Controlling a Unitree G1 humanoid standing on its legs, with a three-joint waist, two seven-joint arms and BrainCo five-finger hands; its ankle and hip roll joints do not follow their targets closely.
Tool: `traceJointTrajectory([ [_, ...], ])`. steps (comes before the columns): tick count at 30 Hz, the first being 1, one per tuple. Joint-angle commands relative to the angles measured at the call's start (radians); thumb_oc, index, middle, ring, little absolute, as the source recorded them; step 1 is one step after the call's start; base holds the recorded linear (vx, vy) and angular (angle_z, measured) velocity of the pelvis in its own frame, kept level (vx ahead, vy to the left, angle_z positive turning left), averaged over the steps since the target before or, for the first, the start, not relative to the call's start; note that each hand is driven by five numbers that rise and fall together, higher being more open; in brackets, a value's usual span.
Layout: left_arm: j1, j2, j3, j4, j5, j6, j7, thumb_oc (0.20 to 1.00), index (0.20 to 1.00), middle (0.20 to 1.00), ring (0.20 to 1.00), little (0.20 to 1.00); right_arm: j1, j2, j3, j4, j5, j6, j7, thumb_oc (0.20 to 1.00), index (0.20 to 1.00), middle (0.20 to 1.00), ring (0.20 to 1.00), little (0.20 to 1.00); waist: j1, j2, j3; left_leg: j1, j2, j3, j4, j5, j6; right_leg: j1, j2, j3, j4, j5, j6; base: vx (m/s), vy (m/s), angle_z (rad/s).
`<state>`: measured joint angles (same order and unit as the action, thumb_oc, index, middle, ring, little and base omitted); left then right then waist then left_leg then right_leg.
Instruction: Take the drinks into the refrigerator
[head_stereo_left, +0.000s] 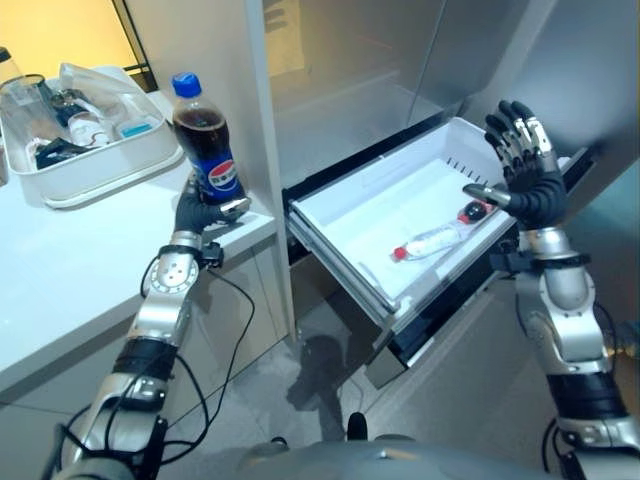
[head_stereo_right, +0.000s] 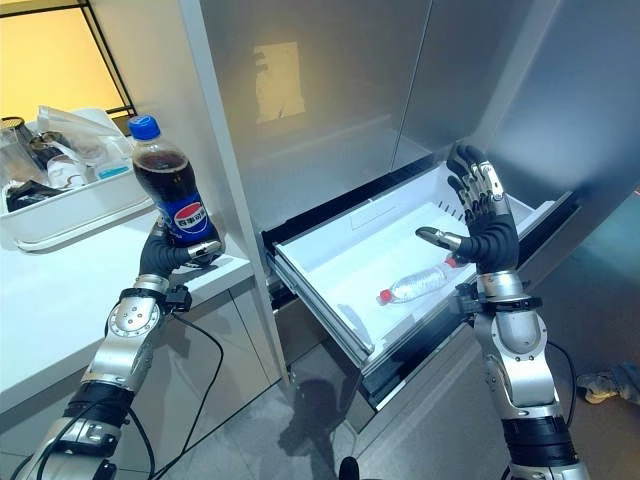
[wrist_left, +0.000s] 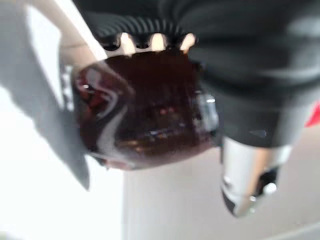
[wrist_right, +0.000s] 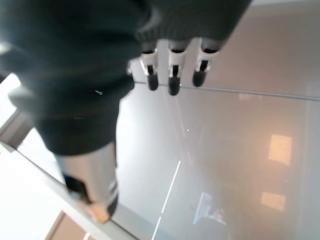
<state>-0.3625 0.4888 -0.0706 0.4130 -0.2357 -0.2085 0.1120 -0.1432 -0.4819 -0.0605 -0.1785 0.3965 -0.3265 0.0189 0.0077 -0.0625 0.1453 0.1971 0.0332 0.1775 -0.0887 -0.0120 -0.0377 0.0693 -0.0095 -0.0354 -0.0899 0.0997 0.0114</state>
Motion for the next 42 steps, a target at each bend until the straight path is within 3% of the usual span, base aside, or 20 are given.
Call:
traceJointTrajectory([
  [1,-0.178,0.000,-0.064,0.104,0.038,-0.022,0.021,1.000,1.000,1.000,1.000,1.000,-0.052,0.008,-0.014,-0.087,0.036,-0.039,0.007,1.000,1.000,1.000,1.000,1.000,-0.022,0.005,-0.020,0.039,-0.012,-0.015,0.001,-0.082,0.013,0.020,-0.028,-0.035,0.114,-0.082,0.091,0.00,0.000,0.00],
  [7,-0.284,-0.033,-0.113,0.200,0.038,-0.003,0.052,1.000,1.000,1.000,1.000,1.000,-0.054,0.011,0.021,-0.090,0.048,-0.035,0.009,1.000,1.000,1.000,1.000,1.000,-0.035,0.002,-0.024,0.042,-0.008,-0.014,0.001,-0.079,0.011,0.020,-0.023,-0.030,0.115,-0.081,0.089,0.00,-0.015,-0.02],
  [8,-0.296,-0.035,-0.119,0.216,0.044,0.000,0.054,0.576,0.576,0.576,0.576,0.576,-0.053,0.010,0.025,-0.091,0.049,-0.032,0.012,1.000,1.000,1.000,1.000,1.000,-0.037,0.005,-0.026,0.047,-0.007,-0.015,0.001,-0.089,0.010,0.025,-0.021,-0.029,0.114,-0.090,0.091,-0.05,-0.030,-0.03],
  [9,-0.311,-0.037,-0.124,0.219,0.053,0.004,0.055,0.454,0.454,0.454,0.454,0.454,-0.053,0.008,0.026,-0.093,0.048,-0.030,0.013,1.000,1.000,1.000,1.000,1.000,-0.038,0.004,-0.025,0.042,-0.008,-0.013,0.001,-0.076,0.010,0.019,-0.021,-0.029,0.115,-0.081,0.088,0.00,0.000,0.00],
  [10,-0.312,-0.038,-0.124,0.220,0.053,0.004,0.055,0.200,0.200,0.200,0.200,0.200,-0.053,0.008,0.026,-0.093,0.048,-0.030,0.013,1.000,1.000,1.000,1.000,1.000,-0.038,0.004,-0.024,0.042,-0.008,-0.013,0.001,-0.076,0.010,0.019,-0.021,-0.029,0.115,-0.080,0.088,0.00,0.000,0.00],
  [20,-0.335,-0.065,-0.140,0.236,0.056,-0.001,0.061,0.200,0.200,0.200,0.200,0.200,-0.044,0.015,0.021,-0.098,0.042,-0.030,0.014,1.000,1.000,1.000,1.000,1.000,-0.048,0.010,-0.025,0.037,-0.004,-0.010,0.001,-0.068,0.006,0.019,-0.020,-0.027,0.109,-0.073,0.086,-0.02,-0.013,-0.01],
  [28,-0.275,-0.061,-0.119,0.132,-0.016,-0.039,0.039,0.200,0.200,0.200,0.200,0.200,-0.035,0.023,0.009,-0.094,0.040,-0.036,0.012,1.000,1.000,1.000,1.000,1.000,-0.041,0.013,-0.024,0.034,-0.004,-0.019,0.001,-0.076,0.006,0.022,-0.020,-0.034,0.108,-0.076,0.088,-0.02,-0.008,0.00],
  [35,-0.025,-0.030,0.007,-0.240,-0.157,-0.098,-0.059,0.200,0.200,0.200,0.200,0.200,-0.006,0.028,-0.055,-0.062,0.005,-0.032,0.012,1.000,1.000,1.000,1.000,1.000,-0.006,0.005,-0.015,0.018,-0.007,-0.030,0.001,-0.062,0.009,0.015,-0.029,-0.048,0.106,-0.062,0.083,-0.02,-0.006,0.00],
  [42,0.165,-0.021,0.101,-0.509,-0.261,-0.111,-0.179,0.200,0.200,0.200,0.200,0.200,0.009,0.008,-0.092,-0.015,0.001,-0.022,0.037,1.000,1.000,1.000,1.000,1.000,0.020,0.000,-0.013,0.011,-0.010,-0.039,0.001,-0.061,0.013,0.016,-0.034,-0.049,0.103,-0.056,0.083,-0.01,0.000,0.01],
])
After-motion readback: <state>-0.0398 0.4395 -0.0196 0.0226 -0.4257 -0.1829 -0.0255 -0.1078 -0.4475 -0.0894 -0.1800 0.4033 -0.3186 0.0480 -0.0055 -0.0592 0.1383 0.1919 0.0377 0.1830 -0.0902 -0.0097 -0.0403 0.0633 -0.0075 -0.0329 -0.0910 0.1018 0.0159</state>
